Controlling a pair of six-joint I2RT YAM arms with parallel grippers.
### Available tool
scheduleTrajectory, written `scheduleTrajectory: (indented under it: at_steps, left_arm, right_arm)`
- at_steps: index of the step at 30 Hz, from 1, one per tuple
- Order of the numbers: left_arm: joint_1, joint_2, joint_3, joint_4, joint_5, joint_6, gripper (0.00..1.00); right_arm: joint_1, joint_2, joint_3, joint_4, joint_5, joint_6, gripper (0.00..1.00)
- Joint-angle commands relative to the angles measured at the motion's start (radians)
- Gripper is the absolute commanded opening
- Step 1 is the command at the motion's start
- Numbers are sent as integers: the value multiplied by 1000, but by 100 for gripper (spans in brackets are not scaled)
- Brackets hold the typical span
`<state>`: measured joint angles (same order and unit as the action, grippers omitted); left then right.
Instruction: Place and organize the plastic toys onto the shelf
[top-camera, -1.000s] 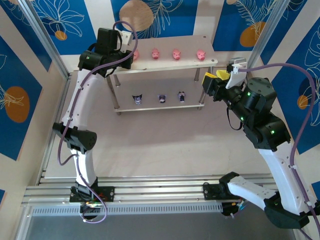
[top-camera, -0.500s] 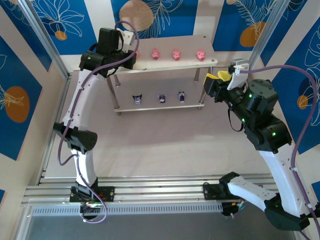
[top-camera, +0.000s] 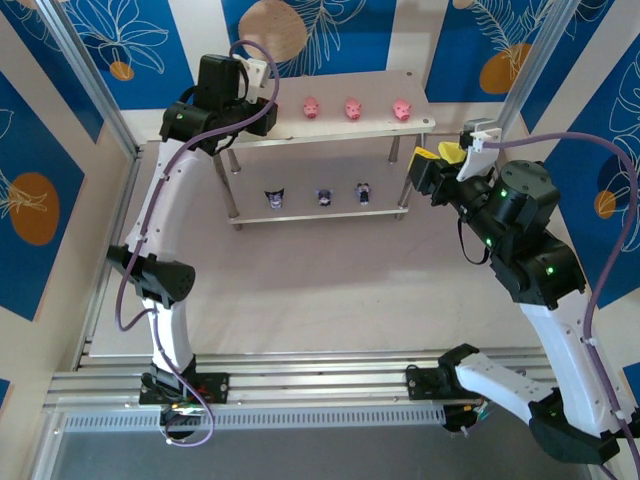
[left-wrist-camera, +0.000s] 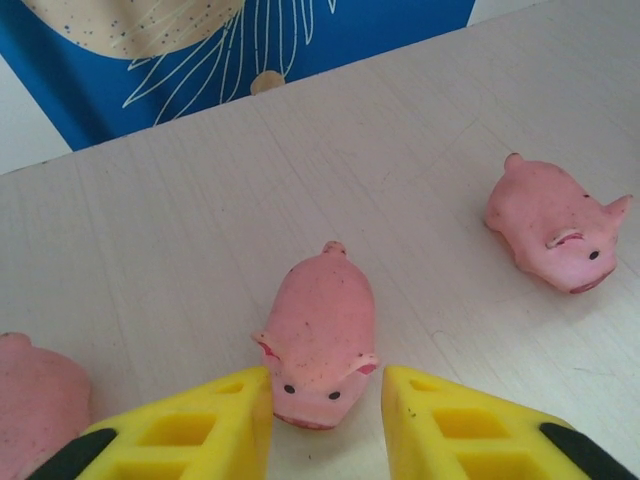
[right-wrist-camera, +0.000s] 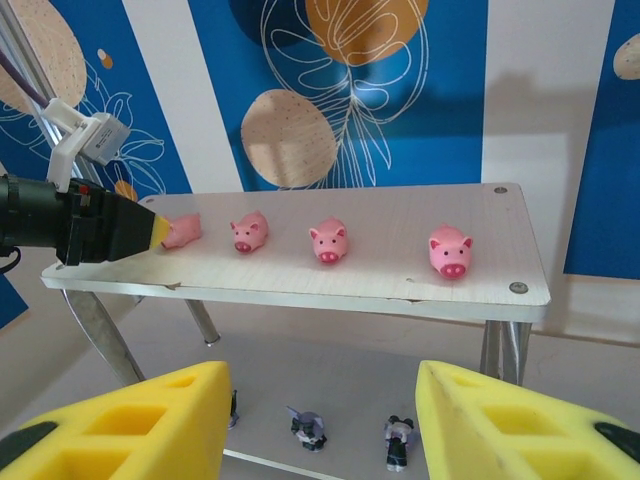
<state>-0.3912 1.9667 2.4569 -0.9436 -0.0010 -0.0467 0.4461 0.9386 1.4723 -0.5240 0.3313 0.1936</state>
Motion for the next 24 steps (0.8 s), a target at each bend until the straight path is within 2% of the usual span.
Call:
scheduleTrajectory:
  at_steps: [1,13,24]
  left_arm:
    - [-9,-3,31,25,13,-16,36]
    - [-5,7,32,12,3,-24,45]
    - [4,44,33,-1,13,-38,45]
  right_arm:
    - [-5,-18,1,8,-11,5,53]
    - [-10,-23,-2,14,-13,9,54]
    - [-15,-29,-9,16,-11,9,54]
